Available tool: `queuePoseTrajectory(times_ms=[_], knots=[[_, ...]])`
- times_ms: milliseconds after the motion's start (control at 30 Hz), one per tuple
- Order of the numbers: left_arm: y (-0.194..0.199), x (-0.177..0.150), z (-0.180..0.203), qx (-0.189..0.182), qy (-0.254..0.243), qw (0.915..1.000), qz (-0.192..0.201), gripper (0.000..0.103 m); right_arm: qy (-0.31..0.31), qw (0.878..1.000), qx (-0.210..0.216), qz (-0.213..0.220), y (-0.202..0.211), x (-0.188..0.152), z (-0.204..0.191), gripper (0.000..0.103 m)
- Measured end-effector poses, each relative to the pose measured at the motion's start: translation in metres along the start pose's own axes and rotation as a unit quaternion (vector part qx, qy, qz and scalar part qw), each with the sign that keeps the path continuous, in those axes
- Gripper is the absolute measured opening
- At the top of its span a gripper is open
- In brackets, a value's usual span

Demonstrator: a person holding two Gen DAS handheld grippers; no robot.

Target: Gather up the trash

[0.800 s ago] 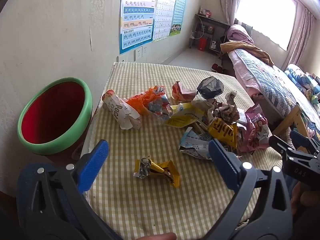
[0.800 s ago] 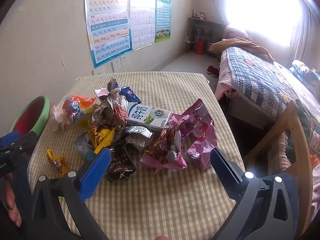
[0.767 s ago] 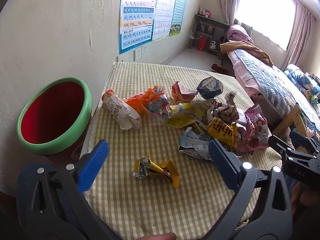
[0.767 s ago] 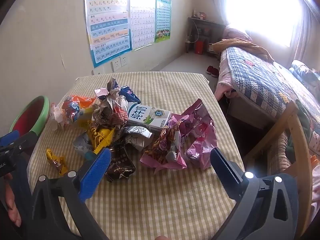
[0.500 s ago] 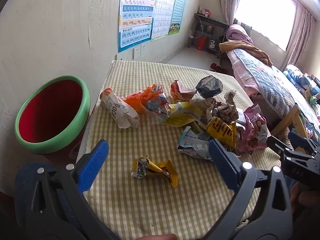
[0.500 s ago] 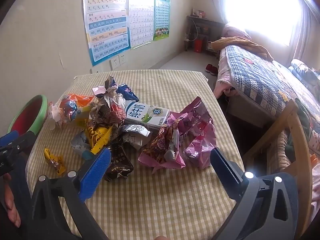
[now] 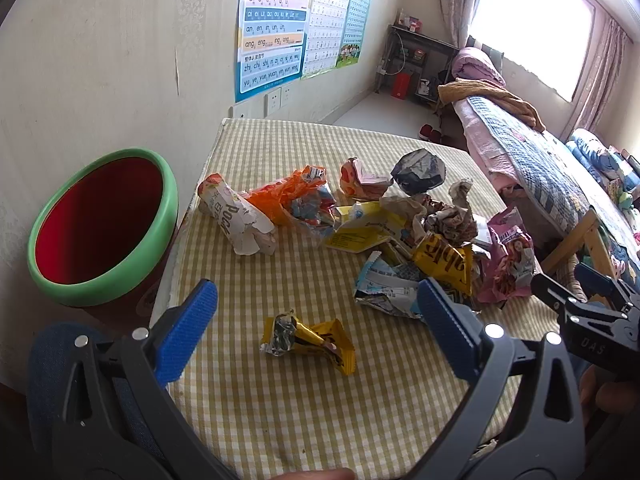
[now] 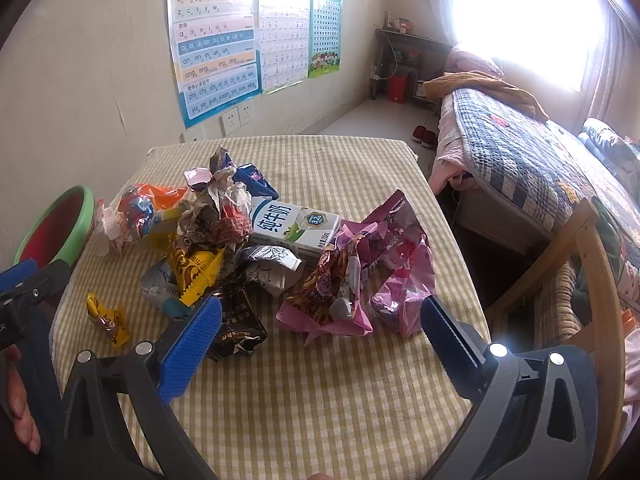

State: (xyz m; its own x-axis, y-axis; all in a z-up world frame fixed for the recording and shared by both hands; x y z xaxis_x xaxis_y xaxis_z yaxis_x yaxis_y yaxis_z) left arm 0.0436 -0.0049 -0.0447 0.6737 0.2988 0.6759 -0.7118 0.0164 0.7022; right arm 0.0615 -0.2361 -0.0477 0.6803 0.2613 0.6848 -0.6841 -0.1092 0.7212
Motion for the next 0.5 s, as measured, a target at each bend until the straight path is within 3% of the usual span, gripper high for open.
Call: queuePoseTrajectory(times_ms=[500], knots=[[-0.0009,-0.0012,-0.0012,0.000,0.006,1.0000,-0.003,0.098,0.006,1.000,-0.003,0.003,0.0015,0.0010,-0.0023,0.096]])
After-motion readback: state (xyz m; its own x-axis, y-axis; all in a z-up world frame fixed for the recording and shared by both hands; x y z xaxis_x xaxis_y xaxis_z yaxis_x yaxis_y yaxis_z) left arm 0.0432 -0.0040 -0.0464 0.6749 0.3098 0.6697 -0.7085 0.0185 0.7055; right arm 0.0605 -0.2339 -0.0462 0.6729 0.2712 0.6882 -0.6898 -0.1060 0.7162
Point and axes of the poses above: each gripper's, at about its wrist camera, not at the fingertips, and y roughly against the way its jaws point, z to its right, x to its top, the point moved 6 cm from there along -y, roughly the way its jaws point, and after that the axes turned 8 degrees about y, right-handed, at the moved point
